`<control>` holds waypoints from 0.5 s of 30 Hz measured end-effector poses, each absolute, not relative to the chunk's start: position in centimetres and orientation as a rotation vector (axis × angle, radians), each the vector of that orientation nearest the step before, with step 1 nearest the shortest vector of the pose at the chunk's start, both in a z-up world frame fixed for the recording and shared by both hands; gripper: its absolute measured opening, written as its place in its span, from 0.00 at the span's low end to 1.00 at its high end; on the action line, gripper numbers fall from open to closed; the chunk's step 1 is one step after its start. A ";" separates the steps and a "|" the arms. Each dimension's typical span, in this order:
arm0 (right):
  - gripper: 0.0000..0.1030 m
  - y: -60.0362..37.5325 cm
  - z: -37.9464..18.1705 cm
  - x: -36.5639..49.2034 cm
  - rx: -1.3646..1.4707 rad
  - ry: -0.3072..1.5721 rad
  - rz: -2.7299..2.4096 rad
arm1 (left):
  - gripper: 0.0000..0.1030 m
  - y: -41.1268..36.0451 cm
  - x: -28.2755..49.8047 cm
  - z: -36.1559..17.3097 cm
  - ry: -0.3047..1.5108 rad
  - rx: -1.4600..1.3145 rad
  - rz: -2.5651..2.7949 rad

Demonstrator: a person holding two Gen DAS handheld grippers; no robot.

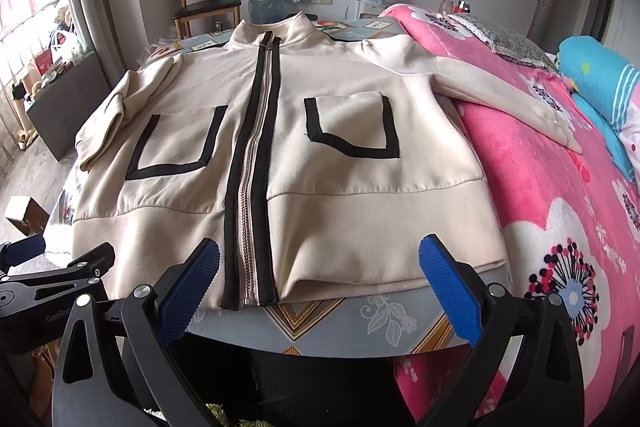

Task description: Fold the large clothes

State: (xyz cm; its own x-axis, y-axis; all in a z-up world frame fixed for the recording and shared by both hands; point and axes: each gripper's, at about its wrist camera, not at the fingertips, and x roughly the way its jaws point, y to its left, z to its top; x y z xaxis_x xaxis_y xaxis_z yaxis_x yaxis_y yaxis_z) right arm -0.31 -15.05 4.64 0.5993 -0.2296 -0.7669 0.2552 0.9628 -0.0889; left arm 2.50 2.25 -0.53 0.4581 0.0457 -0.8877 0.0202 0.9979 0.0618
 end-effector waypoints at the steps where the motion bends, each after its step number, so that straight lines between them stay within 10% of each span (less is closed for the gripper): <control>1: 0.95 -15.1 4.6 -0.1 0.027 0.883 -0.288 | 0.93 2.3 2.8 -0.6 1.098 0.067 0.015; 15: 0.95 -15.8 5.9 5.8 -0.117 0.893 -0.319 | 0.93 8.4 7.1 -1.2 1.056 -0.070 0.063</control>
State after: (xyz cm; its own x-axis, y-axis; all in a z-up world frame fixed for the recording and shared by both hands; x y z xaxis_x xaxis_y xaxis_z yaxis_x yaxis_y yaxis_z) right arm 5.76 -15.85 5.85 0.5833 -0.3206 -0.7463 0.2237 0.9467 -0.2318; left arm 7.12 8.43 -1.24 0.4913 0.0178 -0.8708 -0.0853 0.9960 -0.0277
